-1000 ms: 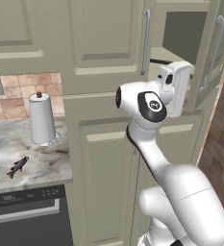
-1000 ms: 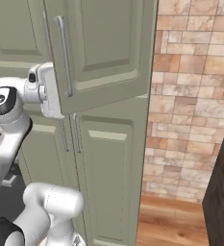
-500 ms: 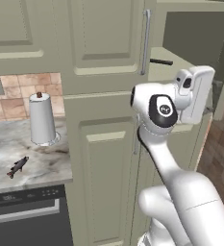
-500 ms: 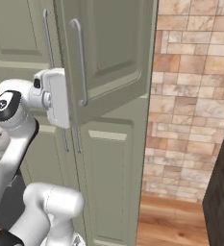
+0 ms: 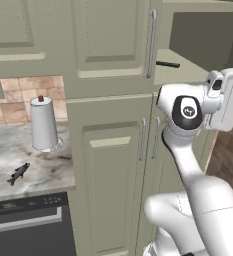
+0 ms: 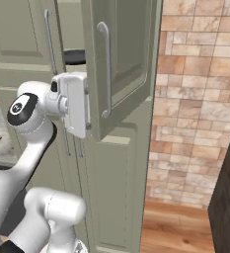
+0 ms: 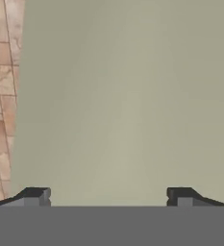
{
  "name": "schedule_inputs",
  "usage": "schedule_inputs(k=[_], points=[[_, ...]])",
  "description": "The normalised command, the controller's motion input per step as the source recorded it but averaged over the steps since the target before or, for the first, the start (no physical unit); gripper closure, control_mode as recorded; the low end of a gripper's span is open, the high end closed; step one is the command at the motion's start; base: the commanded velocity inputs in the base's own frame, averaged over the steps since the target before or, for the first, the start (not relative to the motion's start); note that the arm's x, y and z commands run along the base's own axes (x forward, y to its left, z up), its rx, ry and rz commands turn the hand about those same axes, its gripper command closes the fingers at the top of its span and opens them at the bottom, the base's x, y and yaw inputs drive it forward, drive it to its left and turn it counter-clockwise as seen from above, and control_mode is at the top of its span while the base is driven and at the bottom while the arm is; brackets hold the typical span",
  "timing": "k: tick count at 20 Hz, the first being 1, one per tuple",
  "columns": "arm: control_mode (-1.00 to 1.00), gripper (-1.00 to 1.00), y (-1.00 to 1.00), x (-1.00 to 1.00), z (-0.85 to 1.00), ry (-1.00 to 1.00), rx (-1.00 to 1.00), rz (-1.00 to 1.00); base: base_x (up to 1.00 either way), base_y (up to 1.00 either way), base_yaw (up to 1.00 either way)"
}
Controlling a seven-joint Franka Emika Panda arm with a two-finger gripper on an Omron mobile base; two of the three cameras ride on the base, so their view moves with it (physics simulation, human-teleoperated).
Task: Retrieve the pan from the cabinet, then place the raw meat into the pan to avoid contamination.
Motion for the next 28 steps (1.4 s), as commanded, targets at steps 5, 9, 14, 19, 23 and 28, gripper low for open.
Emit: schedule_inputs(k=[5,9,14,19,23,28], points=[[-1.0,-1.0,-0.5,-0.09,0.01,-0.04,-0.01,-0.03,0.0,0.0,0.0],[-1.0,-1.0,-0.48,0.0,0.0,-0.06,0.0,0.0,0.0,0.0,0.0],[-1.0,-1.0,-0.44,0.0,-0.01,-0.08,0.0,0.04,0.0,0.0,0.0],[-1.0,-1.0,-0.34,0.0,-0.04,-0.06,0.01,0.09,0.0,0.0,0.0],[-1.0,-1.0,-0.15,0.0,-0.03,-0.04,0.01,0.1,0.0,0.0,0.0],[-1.0,-1.0,-0.04,0.0,-0.03,-0.01,0.02,0.11,0.0,0.0,0.0]])
